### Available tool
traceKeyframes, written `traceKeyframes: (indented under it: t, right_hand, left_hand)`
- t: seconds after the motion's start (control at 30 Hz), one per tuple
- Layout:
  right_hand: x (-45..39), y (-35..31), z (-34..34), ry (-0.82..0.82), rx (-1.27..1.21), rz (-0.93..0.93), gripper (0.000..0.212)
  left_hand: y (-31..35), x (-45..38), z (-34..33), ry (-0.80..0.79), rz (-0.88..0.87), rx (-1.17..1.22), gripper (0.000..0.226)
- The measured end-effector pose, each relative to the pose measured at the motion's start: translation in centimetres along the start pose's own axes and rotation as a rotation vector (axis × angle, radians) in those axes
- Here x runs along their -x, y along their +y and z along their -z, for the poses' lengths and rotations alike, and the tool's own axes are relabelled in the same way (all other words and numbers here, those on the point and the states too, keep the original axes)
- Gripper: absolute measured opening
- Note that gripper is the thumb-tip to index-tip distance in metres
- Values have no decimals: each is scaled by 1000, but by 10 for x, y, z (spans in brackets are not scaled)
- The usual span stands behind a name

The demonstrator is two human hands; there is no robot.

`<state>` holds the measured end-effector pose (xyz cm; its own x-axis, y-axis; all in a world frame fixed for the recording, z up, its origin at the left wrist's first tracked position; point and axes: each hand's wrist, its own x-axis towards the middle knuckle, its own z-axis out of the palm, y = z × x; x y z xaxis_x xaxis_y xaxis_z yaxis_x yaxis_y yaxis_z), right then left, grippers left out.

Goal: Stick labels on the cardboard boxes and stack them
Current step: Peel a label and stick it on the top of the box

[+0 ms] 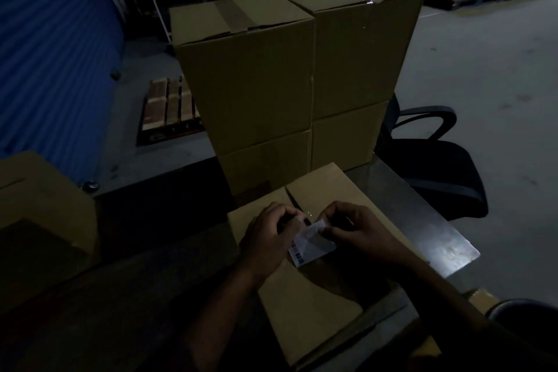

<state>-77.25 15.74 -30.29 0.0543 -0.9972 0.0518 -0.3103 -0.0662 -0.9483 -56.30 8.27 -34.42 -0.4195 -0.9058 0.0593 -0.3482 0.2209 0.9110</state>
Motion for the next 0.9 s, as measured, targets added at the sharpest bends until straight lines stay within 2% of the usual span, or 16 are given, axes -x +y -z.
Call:
traceKeyframes:
  t: [0.17,0.27,0.4,0.47,0.53,0.63,0.7,0.77,0.83,0.9]
  right_hand:
    - [1,-5,-1,-26,-122,-43,17]
    - [4,-6,-1,3,-210,-50,13]
    - [12,-13,6,103,-389,-101,11]
    - [16,-12,9,163,-500,-155,18]
    - [22,-10,12,232,-581,-227,27]
    - [41,-4,22,315,-645,-265,23]
    - [57,-1,29,419,-680,-290,22]
    - [74,3,37,568,-683,-314,20]
    - [95,9,49,745,-707,-302,20]
    - [118,16,63,916,-747,-280,19]
  left_hand:
    - [7,2,1,12,-17,-1,38]
    - [9,3,2,14,-3,40,48]
    - [7,4,2,11,66,65,62]
    - [7,5,1,33,93,65,70]
    - [10,5,0,73,103,65,65]
    - [16,4,-5,75,86,63,62]
    - [21,0,-13,79,95,62,69]
    - [30,-5,-30,62,64,26,66]
    - [47,-9,-59,34,-30,-4,65]
    - [72,-8,-93,15,-200,-53,62]
